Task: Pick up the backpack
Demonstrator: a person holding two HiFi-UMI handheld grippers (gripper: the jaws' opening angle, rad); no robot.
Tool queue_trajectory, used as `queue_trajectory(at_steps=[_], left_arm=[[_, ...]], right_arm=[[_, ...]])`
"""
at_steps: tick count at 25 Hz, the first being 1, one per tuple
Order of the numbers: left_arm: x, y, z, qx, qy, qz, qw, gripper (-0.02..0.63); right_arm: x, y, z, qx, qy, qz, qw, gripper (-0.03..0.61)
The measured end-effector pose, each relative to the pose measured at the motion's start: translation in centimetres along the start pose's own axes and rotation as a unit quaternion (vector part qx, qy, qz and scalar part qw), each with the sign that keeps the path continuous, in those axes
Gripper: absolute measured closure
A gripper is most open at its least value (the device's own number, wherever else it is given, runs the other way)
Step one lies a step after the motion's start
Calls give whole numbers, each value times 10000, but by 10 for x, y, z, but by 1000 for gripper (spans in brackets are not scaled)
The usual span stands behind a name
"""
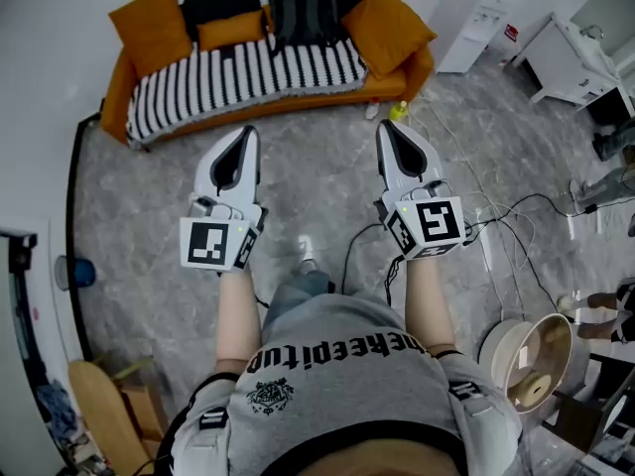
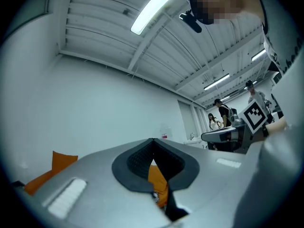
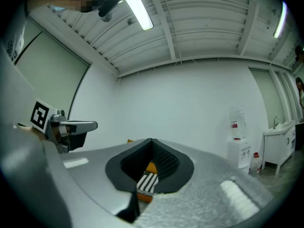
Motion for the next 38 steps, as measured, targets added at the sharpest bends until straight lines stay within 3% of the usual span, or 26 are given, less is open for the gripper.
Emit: queue_trajectory(at_steps=[11, 18, 26, 38], left_arm=[[22, 10, 51, 25, 295, -84, 9995, 601], [40, 15, 59, -27, 406, -56, 9992, 601], [73, 25, 78, -43, 181, -40, 9998, 601], [173, 26, 113, 43, -54, -69, 10000, 601]], right_arm=[[45, -2, 16, 112, 175, -82, 9997, 575], [58, 1, 6, 156, 289, 21, 9995, 575], [104, 7, -15, 116, 70, 51, 9999, 575], [203, -2, -82, 83, -244, 17, 9997, 575]])
Point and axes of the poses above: the fingertips, and each gripper's own axes: x forward along the fingers, z to its left, y out of its underside, the point moved 7 cm from there along -x, backward along the fingers, and after that the axes turned 6 degrees about z, right-handed, at the moved point
